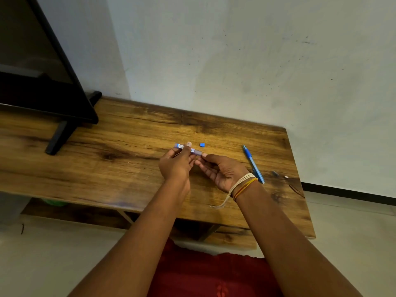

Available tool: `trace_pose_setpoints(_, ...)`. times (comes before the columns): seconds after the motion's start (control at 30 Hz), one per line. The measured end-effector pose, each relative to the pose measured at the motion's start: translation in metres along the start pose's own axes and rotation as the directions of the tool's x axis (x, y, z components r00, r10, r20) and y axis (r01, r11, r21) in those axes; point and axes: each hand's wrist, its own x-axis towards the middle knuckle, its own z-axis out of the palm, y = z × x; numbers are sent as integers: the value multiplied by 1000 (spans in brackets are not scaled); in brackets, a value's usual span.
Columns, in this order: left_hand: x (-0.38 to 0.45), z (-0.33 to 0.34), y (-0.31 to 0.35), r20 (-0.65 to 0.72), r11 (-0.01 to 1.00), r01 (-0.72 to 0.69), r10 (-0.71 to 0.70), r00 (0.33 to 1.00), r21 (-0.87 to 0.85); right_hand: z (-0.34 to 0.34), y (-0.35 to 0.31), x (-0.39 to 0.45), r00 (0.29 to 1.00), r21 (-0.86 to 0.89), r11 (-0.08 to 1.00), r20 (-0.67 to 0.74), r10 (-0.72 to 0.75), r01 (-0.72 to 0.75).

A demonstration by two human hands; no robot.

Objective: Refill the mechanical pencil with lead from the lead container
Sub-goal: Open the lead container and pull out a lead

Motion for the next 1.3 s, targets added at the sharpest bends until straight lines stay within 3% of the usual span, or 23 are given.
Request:
trace_pose_setpoints(0.2, 2, -1, -1, 0, 998, 59, -59, 998, -19, 0, 0, -1, 999, -24, 999, -5, -34, 34)
trace_pose_setpoints(0.4, 2, -3, -1, 90, 975, 211, -205, 975, -71, 3, -6, 1, 974, -175, 964, -70, -217, 202)
trace_pose_setpoints(0.47, 1, -2, -1, 136, 958, 270, -256, 957, -98, 2, -8, 2, 938, -309, 903, -81, -338, 299)
trace_pose_setpoints(0.6, -2, 0, 0, 186, 925, 353, -326, 927, -141, -1, -10, 3, 820, -602, 678, -67, -568, 421)
trace_pose_setpoints(0.93, -5, -2, 3, 191, 896, 399, -364, 912, -198, 1, -5, 0, 702, -746, 442, 49, -710, 499)
trace_pose_setpoints(1.17, -7, -3, 5, 202, 881, 423, -384, 901, -210, 2, -3, -1, 649, -807, 301, 128, -750, 508)
trace_pose_setpoints(1.3, -7, -4, 5, 200, 880, 425, -387, 900, -213, 1, -3, 0, 648, -820, 277, 143, -748, 501)
